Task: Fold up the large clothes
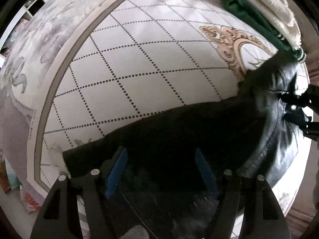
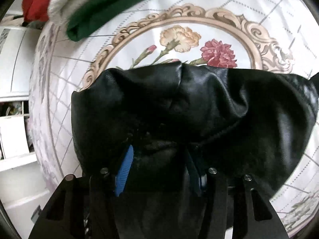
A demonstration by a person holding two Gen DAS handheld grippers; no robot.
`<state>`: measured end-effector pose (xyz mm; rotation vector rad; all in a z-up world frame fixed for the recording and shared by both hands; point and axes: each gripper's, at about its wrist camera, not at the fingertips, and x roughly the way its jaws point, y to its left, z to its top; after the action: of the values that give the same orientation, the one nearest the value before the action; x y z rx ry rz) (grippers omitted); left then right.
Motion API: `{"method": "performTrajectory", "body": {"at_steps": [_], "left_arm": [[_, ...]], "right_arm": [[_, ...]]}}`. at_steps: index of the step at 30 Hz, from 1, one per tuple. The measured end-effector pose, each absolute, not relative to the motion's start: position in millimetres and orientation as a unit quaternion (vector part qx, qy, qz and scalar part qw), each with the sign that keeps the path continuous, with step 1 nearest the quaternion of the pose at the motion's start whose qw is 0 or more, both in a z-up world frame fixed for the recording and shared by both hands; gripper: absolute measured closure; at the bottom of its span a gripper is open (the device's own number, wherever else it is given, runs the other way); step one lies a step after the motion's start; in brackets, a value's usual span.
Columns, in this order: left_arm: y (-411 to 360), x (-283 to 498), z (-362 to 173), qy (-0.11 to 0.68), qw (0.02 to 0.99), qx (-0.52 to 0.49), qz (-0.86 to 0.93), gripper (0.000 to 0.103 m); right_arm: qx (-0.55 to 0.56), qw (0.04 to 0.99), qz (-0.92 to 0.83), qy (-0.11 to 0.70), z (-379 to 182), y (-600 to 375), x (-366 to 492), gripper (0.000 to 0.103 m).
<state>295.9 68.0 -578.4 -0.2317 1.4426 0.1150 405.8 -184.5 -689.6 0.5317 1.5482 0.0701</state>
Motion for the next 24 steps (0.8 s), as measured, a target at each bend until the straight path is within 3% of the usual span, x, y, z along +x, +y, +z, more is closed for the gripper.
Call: {"method": "performTrajectory", "body": {"at_steps": [6, 10, 14, 18, 23, 24], "left_arm": [[50, 288, -535, 0.643, 0.757, -0.115, 0.036, 0.034], [19, 299, -534, 0.645, 0.753, -0.126, 0.022, 0.034], [-12, 336, -564, 0.652, 0.748, -0.122, 0.021, 0.034], [-22, 363, -602, 0.668, 0.735, -0.111, 0.037, 0.026], [-18, 364, -597, 0.655, 0.747, -0.112, 0.031, 0.023], [-18, 363, -596, 0.654, 0.748, -0.108, 0.033, 0.023]], "right_arm": [[0.201, 0.695, 0.049, 0.688, -643, -194, 369, 0.049], [0.211, 0.693, 0.031, 0.689, -631, -230, 340, 0.047], [0.251, 0.701, -0.013, 0.668, -647, -290, 327, 0.021], [0.316, 0.682, -0.02, 0.66, -693, -339, 338, 0.021], [0.417, 0.645, 0.031, 0.639, -745, -355, 358, 0.021], [0.428, 0.658, 0.037, 0.618, -742, -356, 358, 0.037]]}}
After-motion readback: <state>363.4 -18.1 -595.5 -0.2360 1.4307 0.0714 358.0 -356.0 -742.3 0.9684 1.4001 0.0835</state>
